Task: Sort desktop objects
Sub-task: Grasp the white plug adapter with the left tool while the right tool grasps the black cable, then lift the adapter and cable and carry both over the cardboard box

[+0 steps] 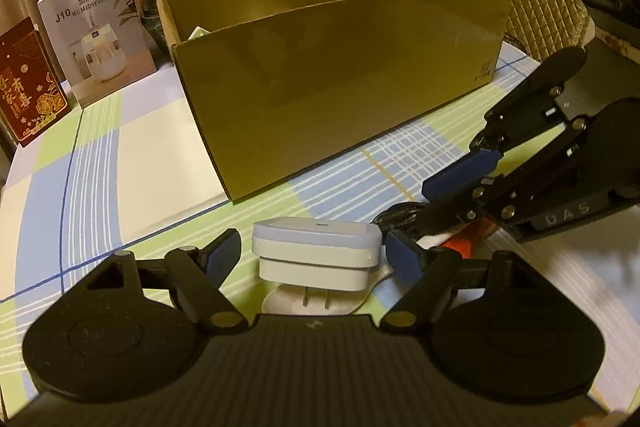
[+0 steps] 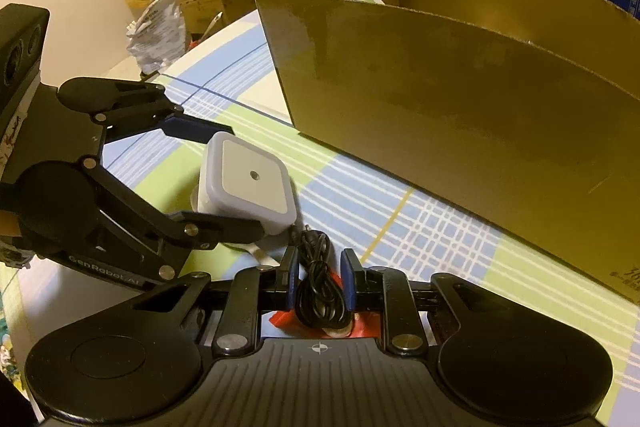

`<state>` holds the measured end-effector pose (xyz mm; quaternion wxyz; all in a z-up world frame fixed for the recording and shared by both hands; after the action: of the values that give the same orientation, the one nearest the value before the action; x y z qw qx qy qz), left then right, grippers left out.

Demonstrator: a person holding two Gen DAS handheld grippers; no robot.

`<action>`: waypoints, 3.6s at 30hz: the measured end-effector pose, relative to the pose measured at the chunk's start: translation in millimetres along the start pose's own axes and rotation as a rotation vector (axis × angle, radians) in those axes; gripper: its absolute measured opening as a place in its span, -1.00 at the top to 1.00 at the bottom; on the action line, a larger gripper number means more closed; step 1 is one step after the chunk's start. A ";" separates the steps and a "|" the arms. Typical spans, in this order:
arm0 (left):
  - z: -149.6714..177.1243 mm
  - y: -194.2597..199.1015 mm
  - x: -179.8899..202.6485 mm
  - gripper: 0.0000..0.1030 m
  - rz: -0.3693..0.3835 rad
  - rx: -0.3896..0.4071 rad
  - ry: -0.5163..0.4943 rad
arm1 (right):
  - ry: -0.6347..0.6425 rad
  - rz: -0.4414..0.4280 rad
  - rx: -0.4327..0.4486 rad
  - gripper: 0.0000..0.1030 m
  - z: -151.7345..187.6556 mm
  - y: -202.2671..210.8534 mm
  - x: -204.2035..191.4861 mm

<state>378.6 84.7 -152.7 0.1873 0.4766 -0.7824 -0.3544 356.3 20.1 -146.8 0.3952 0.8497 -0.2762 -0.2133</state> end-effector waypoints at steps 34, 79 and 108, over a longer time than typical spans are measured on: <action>0.2 -7.9 2.6 -0.26 -0.032 -0.003 -0.021 | 0.022 0.044 -0.013 0.72 -1.2 -2.1 0.7; -76.7 96.7 -0.9 -0.17 -0.214 0.222 0.140 | -0.184 0.221 0.522 0.74 -82.7 150.1 23.4; -146.1 43.2 -32.5 -0.17 -0.224 0.295 0.322 | -0.329 0.365 0.530 0.74 -84.9 128.1 93.8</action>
<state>459.7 71.1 -20.3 0.1977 0.6329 -0.7280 -0.1743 438.0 -61.3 -8.6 0.1431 0.8138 -0.5287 -0.1941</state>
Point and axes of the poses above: each gripper's, at about its wrist camera, not at the fingertips, and y roughly against the way its jaws point, x to its right, z to its underside, the point moved 7 cm from there along -y, roughly the way its jaws point, and after that the axes turned 2 degrees about z, right-handed, at the moved point
